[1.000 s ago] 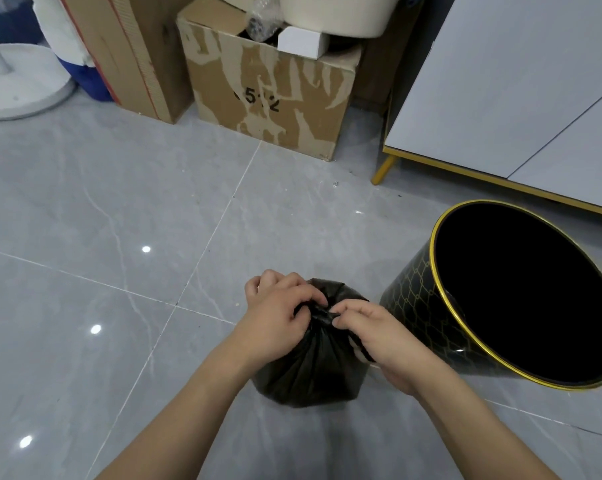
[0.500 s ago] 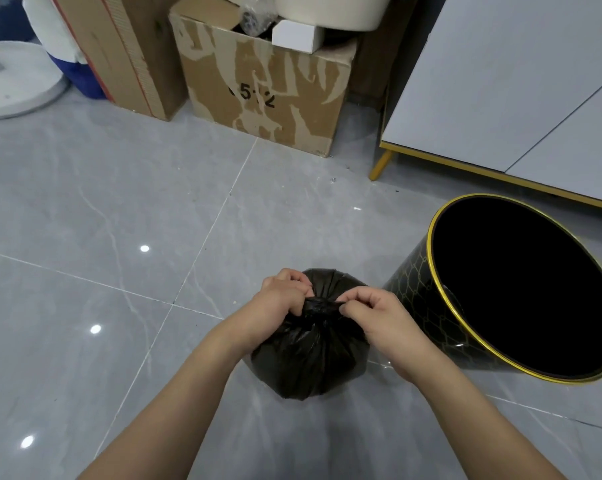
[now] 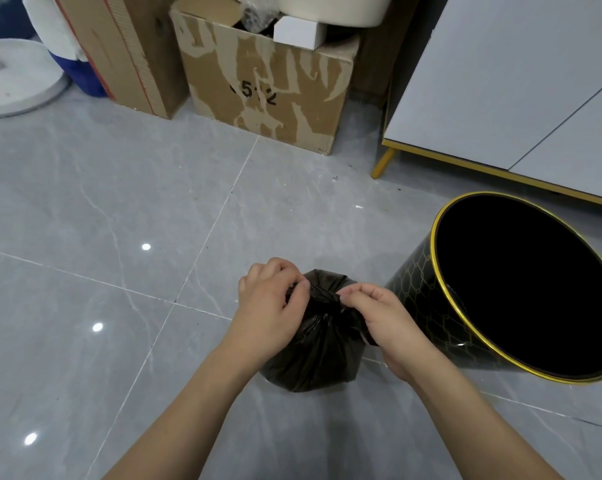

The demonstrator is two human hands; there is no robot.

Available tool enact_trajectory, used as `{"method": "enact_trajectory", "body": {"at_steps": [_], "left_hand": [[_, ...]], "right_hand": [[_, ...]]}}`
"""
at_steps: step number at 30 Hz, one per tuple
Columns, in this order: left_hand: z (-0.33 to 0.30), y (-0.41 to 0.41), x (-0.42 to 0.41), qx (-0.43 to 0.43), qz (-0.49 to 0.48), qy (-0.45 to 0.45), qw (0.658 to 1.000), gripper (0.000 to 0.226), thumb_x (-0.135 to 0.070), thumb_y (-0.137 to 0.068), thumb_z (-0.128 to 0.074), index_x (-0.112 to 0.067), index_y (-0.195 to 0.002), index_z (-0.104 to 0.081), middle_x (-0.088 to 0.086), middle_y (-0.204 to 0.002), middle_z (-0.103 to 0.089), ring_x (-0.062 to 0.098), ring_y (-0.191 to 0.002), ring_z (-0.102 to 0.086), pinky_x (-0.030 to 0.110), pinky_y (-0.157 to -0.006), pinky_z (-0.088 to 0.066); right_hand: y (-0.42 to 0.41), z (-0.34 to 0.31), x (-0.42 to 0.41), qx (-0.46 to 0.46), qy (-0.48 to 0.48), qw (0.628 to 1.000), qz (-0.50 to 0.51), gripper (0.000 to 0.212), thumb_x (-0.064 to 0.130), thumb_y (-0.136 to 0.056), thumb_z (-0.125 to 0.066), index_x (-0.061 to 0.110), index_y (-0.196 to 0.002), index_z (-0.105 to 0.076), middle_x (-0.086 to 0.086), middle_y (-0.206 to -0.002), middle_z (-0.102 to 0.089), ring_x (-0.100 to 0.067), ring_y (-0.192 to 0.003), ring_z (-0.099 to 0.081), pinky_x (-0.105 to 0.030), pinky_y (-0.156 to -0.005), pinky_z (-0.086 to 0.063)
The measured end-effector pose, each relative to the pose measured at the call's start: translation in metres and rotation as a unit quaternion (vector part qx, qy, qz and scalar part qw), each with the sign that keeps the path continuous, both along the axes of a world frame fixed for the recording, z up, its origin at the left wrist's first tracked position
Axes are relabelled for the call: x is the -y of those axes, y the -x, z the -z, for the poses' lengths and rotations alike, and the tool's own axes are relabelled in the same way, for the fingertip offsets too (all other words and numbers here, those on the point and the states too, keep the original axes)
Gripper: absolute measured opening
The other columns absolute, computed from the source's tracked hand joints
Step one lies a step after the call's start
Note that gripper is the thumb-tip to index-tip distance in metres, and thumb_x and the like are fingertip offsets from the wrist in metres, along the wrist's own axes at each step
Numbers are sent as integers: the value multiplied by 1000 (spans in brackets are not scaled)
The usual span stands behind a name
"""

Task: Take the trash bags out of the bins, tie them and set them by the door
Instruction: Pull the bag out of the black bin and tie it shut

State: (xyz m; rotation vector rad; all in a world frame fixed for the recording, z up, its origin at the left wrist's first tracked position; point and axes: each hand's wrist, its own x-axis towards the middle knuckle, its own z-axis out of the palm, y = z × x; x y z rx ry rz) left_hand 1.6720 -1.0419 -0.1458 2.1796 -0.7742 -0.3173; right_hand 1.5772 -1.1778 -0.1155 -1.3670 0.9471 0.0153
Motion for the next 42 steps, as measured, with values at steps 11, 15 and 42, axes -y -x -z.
{"method": "enact_trajectory", "body": {"at_steps": [11, 15, 42], "left_hand": [[-5, -13, 5, -292, -66, -27, 954, 21, -53, -62, -52, -33, -65, -56, 5, -82, -59, 39, -97, -56, 50, -90, -45], [0, -24, -5, -253, -113, -13, 961, 14, -35, -83, -56, -23, -76, -53, 1, -78, -62, 29, -89, -60, 44, -84, -48], [8, -21, -28, -92, 81, -74, 990, 22, -32, -92, -42, -21, -75, -51, -1, -88, -52, 16, -90, -51, 35, -85, -41]], "right_hand": [[9, 10, 0, 8, 260, 960, -101, 28, -1, -83, -46, 26, -85, -55, 10, -72, -41, -4, -63, -39, -22, -62, -35], [18, 11, 3, 0, 372, 914, -162, 24, 1, -86, -45, 23, -93, -50, 13, -87, -40, 0, -68, -44, -20, -62, -37], [16, 18, 23, -11, -160, 984, 79, 29, 24, -100, -43, 12, -76, -55, 4, -48, -33, -7, -39, -23, -20, -37, -15]]}}
